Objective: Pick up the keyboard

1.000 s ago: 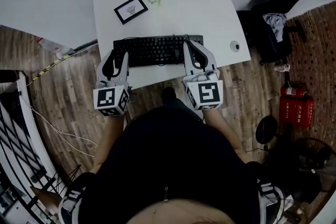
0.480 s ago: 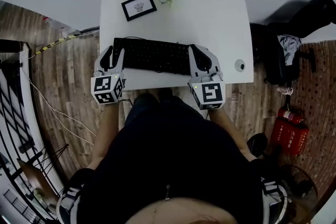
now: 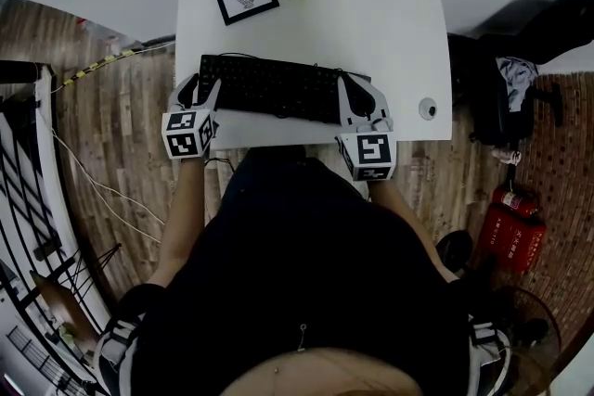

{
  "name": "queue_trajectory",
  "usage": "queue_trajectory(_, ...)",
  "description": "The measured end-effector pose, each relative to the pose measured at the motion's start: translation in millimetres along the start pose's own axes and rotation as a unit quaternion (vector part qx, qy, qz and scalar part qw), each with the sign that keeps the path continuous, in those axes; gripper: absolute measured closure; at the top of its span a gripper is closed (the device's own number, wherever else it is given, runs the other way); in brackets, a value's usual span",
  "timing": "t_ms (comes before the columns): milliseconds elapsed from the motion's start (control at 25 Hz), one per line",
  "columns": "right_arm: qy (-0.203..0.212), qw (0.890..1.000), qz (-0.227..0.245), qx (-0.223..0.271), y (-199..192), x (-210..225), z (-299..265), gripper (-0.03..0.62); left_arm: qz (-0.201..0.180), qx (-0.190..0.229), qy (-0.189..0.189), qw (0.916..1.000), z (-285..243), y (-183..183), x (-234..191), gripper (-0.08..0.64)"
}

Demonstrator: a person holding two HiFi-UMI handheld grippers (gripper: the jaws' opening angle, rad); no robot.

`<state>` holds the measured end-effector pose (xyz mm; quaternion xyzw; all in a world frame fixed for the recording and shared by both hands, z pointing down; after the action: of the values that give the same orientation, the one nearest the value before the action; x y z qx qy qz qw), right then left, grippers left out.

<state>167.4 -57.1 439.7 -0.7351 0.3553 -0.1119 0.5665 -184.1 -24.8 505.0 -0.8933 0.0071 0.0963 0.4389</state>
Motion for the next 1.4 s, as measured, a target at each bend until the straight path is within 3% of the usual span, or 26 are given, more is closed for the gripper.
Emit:
queue_trajectory(280, -0.010, 1.000, -0.013, -0.021, -4, -9, 1, 0.580, 0.034, -0.068, -0.016, 0.9970, -23, -11, -26, 0.313)
queue_trajectory(480, -0.040, 0.999, -0.022, -0.028, 0, -14, 1, 0.580, 0.042, -0.106, -0.041, 0.9926, -35, -18, -45, 0.296)
queue_trajectory(680, -0.066, 0.996, -0.044, -0.041, 6, -20, 0, 0.580, 0.049, -0.135, -0.107, 0.9838, -51, -22, -60, 0.282)
queue_trajectory(1040, -0.087, 0.994, -0.050, -0.050, 7, -32, -2, 0.580, 0.088, -0.153, -0.221, 0.9592, -63, -24, -77, 0.279)
queue_trajectory(1200, -0.092, 0.993, -0.048, -0.053, 6, -33, -4, 0.580, 0.085, -0.160, -0.228, 0.9566, -68, -23, -76, 0.273)
queue_trajectory(1400, -0.099, 0.992, -0.056, -0.055, 6, -32, -6, 0.580, 0.096, -0.166, -0.206, 0.9596, -69, -21, -75, 0.272)
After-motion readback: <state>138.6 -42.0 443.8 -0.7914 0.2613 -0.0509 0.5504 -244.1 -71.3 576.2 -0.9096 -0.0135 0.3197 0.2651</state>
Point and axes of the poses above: the fingertips, and each gripper's own axes: z backward along the fingers, x to its right, y out of its top, the point moved 10 cm from there along z, backward along the fingers, and after that the axes turned 9 degrees about z, right-handed, at the moved point
